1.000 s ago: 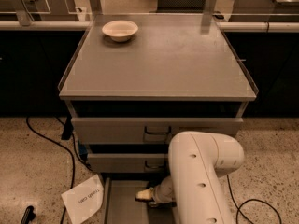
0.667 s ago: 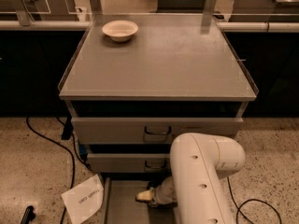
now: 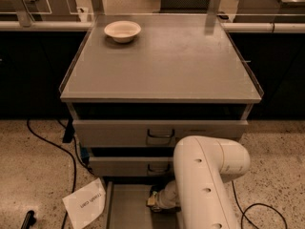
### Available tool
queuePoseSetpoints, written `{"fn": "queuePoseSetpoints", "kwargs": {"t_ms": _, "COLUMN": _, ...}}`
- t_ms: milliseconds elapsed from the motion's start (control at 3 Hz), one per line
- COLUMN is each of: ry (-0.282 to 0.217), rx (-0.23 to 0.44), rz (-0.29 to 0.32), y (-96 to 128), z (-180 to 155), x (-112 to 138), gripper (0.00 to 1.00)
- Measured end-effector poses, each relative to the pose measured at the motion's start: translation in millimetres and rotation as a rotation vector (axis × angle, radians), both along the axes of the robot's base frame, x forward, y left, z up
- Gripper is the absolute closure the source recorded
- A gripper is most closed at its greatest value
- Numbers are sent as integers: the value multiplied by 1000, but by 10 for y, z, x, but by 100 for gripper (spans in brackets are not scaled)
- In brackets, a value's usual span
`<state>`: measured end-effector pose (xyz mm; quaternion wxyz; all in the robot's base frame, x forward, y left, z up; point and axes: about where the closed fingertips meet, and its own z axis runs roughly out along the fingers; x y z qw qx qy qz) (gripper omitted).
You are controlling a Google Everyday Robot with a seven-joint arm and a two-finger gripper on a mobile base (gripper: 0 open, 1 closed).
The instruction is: Pick green can from bottom drawer and place on counter
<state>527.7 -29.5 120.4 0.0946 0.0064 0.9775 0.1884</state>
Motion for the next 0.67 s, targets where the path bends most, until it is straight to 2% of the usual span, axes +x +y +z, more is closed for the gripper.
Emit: {"fn": "queuePoseSetpoints", "kwargs": {"t_ms": 667, "ry": 0, "rx": 0, "rz": 0, "y": 0, "z": 0, "x": 0, "gripper": 89}}
